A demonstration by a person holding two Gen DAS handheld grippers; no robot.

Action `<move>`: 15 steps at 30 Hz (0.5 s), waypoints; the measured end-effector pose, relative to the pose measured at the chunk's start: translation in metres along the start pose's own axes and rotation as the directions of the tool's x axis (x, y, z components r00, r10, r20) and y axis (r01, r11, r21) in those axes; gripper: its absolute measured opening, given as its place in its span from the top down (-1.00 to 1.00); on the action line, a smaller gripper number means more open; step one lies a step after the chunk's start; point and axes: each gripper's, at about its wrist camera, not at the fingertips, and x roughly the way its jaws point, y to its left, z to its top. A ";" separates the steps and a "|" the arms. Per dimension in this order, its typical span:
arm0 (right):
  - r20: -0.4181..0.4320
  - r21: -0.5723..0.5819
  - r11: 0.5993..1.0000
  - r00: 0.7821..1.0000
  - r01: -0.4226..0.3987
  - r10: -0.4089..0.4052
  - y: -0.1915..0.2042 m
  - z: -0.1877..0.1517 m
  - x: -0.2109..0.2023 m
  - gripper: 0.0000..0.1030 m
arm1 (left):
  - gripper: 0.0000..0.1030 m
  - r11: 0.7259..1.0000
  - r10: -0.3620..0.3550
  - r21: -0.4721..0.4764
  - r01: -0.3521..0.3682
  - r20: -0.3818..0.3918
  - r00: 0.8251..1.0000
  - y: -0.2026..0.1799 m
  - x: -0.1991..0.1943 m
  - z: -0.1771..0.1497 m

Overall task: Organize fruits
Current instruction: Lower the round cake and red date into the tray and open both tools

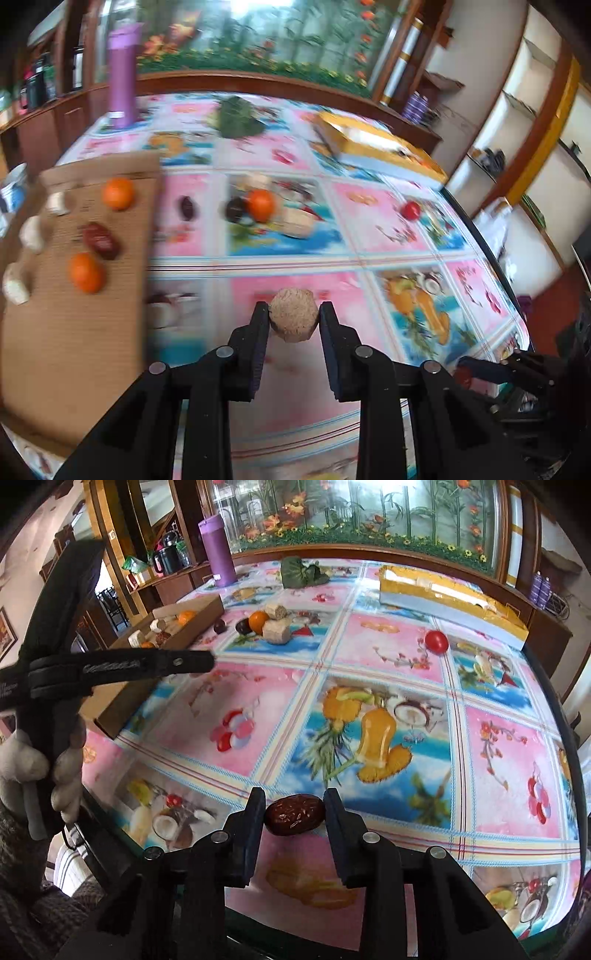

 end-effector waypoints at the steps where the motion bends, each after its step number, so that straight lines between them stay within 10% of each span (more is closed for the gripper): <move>1: 0.012 -0.004 1.000 1.000 -0.007 0.007 0.003 0.004 -0.003 0.32 | 0.48 1.000 0.024 -0.020 -0.024 0.016 1.000 0.012 -0.009 0.000; 15: 0.031 -0.183 0.949 0.963 -0.257 0.267 0.137 0.114 0.044 0.31 | 0.48 0.910 0.294 -0.295 -0.290 -0.033 0.955 0.176 -0.052 -0.009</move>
